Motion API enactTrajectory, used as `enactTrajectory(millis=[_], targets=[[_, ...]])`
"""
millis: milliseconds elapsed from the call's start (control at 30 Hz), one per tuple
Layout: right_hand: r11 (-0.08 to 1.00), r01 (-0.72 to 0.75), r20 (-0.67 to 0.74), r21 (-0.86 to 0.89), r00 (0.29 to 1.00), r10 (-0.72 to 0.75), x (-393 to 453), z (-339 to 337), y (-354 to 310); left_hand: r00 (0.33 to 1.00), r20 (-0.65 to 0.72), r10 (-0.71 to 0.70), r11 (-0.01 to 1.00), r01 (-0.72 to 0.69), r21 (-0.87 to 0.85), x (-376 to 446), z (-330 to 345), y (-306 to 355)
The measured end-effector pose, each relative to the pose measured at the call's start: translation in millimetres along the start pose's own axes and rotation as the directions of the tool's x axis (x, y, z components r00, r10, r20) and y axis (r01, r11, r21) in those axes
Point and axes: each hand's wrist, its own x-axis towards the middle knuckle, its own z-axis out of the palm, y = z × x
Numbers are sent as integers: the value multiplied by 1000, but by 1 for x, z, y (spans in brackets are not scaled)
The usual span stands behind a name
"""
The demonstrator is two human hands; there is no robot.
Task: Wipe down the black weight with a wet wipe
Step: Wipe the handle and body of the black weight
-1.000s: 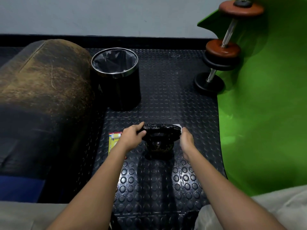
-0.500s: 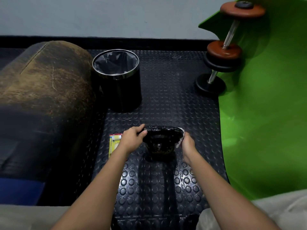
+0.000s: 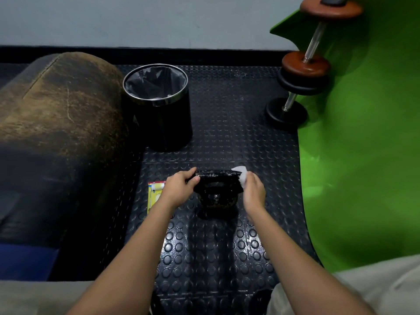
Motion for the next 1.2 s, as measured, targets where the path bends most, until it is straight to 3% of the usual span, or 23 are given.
enactTrajectory(millis=[100,167,233,300,400,500,567,667,733,800,833,900,967,1033,1133,1200], targets=[[947,-314,165,66,940,300,7,-6,-10,1000,1,1,1000,-1,0,0,0,-1],[936,-350,192,37,922,337,9,-7,-14,1000,2,1,1000,-1,-10,0,0,-1],[968,-243,95,-68,964,248,9,-3,-13,1000,1,0,1000,0,-18,0,0,-1],[986,-36,1,-163,999,36,2,1,-7,1000,-1,-3,1000,3,-20,0,1,-2],[922,304,0,-238,950,-313,-10,3,7,1000,-8,-7,1000,7,-18,0,1,-2],[898,398,-39,-187,911,-412,-16,0,17,1000,-16,-8,999,8,-36,0,2,-1],[946,297,-91,-125,947,-310,-17,0,17,1000,-21,-16,999,15,-38,0,2,0],[999,-16,-56,-29,998,14,-4,2,12,999,-24,-23,998,22,-52,1,3,-1],[980,-194,10,42,981,193,6,1,5,999,-21,-30,998,28,-58,1,2,-1],[970,-236,40,55,971,234,6,3,-3,999,-23,-32,998,30,-62,1,2,-1],[981,-192,24,19,981,191,3,5,-5,999,-24,-33,997,31,-65,1,2,-1],[989,28,-28,-145,999,-32,-7,10,-7,999,-23,-33,997,32,-73,1,3,-1],[916,286,-9,-283,954,-300,-12,11,-3,999,-21,-36,996,35,-82,1,3,-1],[833,448,56,-325,888,-456,-12,8,6,999,-26,-33,997,31,-75,1,4,-1],[822,478,26,-310,869,-495,-13,1,18,999,-34,-28,998,26,-60,1,4,-1],[928,300,-56,-220,946,-319,-11,0,26,999,-33,-27,998,25,-57,1,4,-1]])
